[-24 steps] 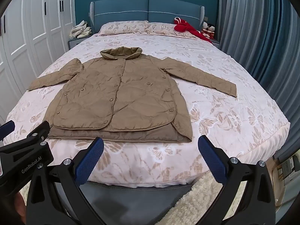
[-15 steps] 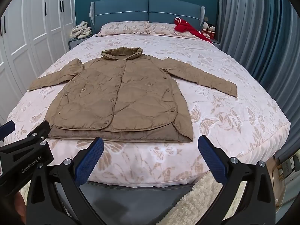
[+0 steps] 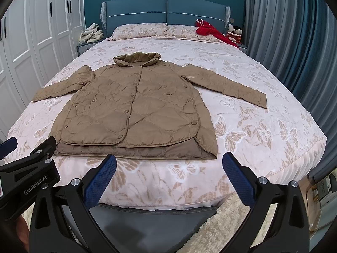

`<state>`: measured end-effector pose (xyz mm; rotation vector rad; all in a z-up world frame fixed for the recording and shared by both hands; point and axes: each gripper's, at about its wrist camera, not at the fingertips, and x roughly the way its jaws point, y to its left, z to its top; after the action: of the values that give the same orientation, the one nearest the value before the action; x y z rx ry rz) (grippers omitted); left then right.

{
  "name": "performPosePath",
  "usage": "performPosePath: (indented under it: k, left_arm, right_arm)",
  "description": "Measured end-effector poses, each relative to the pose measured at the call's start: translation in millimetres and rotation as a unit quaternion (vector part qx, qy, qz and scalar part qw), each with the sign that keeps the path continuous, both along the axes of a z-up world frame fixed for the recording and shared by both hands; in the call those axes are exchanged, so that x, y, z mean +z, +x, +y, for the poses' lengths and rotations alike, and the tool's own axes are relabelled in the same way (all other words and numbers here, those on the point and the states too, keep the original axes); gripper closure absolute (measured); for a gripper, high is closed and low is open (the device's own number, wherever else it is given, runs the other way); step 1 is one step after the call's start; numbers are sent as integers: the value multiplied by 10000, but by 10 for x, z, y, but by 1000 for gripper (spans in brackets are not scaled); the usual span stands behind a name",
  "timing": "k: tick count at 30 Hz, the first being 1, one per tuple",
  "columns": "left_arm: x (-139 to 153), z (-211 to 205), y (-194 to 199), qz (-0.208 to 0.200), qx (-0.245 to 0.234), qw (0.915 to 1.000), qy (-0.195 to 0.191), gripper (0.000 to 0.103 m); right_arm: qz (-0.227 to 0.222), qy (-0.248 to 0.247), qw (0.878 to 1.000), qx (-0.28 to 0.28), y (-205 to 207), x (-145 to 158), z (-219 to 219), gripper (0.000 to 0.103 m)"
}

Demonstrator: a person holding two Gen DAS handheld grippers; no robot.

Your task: Fold large clothes

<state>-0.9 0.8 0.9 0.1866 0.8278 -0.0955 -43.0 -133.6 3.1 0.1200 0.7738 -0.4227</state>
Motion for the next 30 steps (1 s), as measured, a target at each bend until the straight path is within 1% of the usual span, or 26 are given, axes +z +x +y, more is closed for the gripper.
performPosePath:
  k: [14, 20, 21, 30]
  left_arm:
    - [-8, 26, -11, 24, 9, 10000, -6, 14]
    - [1, 105, -44, 21, 14, 10000, -25, 14]
    - [-8, 69, 4, 23, 9, 10000, -18, 14]
    - [0, 88, -23, 31, 7, 10000, -32, 14]
  right_arm:
    - [7, 13, 10000, -2, -2, -3, 7, 5]
    - [5, 19, 10000, -1, -2, -5, 10, 5]
    - [6, 18, 10000, 0, -2, -5, 11, 5]
    - [8, 16, 10000, -2, -3, -2, 18, 5]
